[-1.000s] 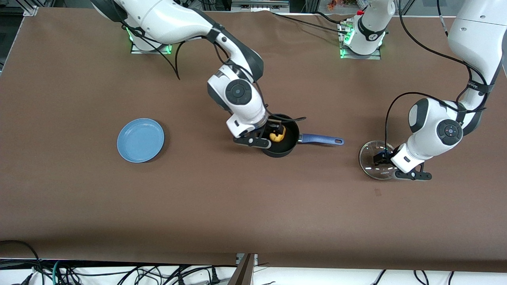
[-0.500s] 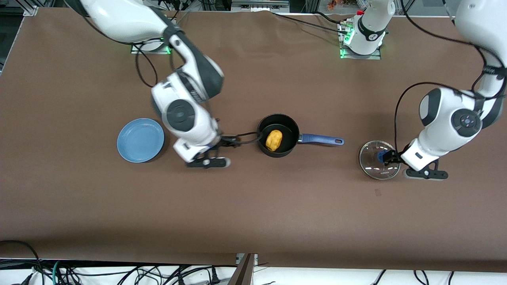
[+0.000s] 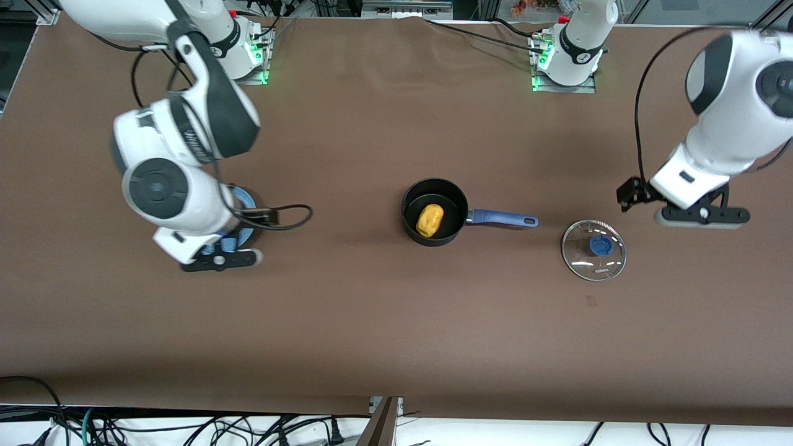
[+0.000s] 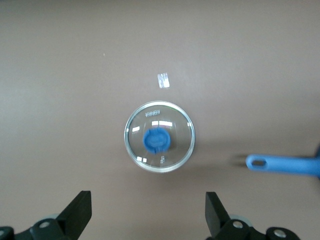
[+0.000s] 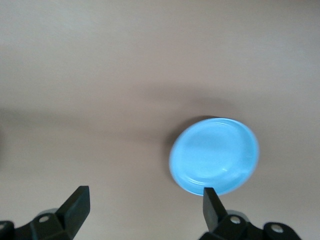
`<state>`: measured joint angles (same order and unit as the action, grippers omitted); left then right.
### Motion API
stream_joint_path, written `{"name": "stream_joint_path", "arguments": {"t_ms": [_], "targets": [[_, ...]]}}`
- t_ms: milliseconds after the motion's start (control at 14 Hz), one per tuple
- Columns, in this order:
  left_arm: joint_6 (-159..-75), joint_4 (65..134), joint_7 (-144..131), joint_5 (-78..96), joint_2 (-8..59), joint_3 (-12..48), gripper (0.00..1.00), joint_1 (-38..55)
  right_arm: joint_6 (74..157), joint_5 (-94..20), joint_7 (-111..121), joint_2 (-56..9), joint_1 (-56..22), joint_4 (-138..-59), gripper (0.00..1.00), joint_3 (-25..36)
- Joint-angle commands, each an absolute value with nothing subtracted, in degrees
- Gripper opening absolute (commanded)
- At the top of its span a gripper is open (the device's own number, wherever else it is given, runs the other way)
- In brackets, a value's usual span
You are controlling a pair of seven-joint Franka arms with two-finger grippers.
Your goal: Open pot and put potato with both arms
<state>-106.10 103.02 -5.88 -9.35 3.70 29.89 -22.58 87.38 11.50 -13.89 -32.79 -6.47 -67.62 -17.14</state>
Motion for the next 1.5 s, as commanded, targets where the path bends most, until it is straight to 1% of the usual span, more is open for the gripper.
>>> {"name": "stream_joint_path", "arguments": {"t_ms": [0,143,214,286,429,500,643,786,857,929,1143,1286,1429], "targets": [[-98.2,95.9,-4.9,-8.4,4.7,30.6,1.0,-22.8,85.9,12.2,-6.3,-25.9,-0.9,-72.7,1.0,-17.9],[-96.3,93.7,-4.7,-8.2,4.2,30.9,1.0,-22.7,86.0,11.8,-3.0,-20.2,2.0,-77.7,1.0,-17.2],[-96.3,94.4,-4.7,-7.1,2.3,30.9,1.0,-21.9,85.9,11.7,-1.9,-17.5,2.1,-79.7,1.0,-15.6],[-96.2,94.8,-4.7,-6.9,1.4,30.1,1.0,-20.0,86.1,11.4,-1.3,-14.7,2.2,-82.0,1.0,-14.0],[-96.3,97.2,-5.2,-6.8,-0.9,26.5,1.0,-15.7,86.3,9.1,-1.2,-9.3,2.5,-86.2,1.0,-12.1],[-96.3,97.6,-5.3,-6.7,-1.3,23.1,1.0,-13.0,86.0,8.9,-1.2,-7.1,2.6,-88.3,1.0,-11.5],[-95.3,97.6,-4.7,-5.3,-2.1,13.3,1.0,-5.1,85.8,7.4,-1.3,-3.6,3.1,-91.9,1.0,-9.0],[-94.3,97.4,-2.2,-4.2,-2.8,3.1,1.0,3.0,85.4,5.2,-2.2,-2.1,3.8,-93.5,1.0,-7.7],[-94.3,97.4,-0.5,-4.1,-2.8,-0.7,1.0,5.7,85.5,4.6,-2.5,-1.8,4.0,-94.0,1.0,-7.6],[-94.4,97.4,-0.4,-4.0,-2.8,-2.1,1.0,6.9,85.7,3.8,-2.0,-1.9,4.0,-93.9,1.0,-7.5],[-94.0,96.8,-0.9,-2.9,-2.6,-1.8,1.0,6.7,86.0,-1.1,-1.0,-0.7,4.3,-93.2,1.0,-6.2],[-94.1,97.1,-1.1,2.4,-2.5,-2.1,1.0,5.8,87.5,-0.4,-1.3,-0.6,4.3,-93.1,1.0,-6.7],[-94.1,97.5,-1.2,2.7,-2.3,-2.1,1.0,5.5,88.1,0.1,-1.0,0.3,4.4,-92.7,1.0,-6.5]]}}
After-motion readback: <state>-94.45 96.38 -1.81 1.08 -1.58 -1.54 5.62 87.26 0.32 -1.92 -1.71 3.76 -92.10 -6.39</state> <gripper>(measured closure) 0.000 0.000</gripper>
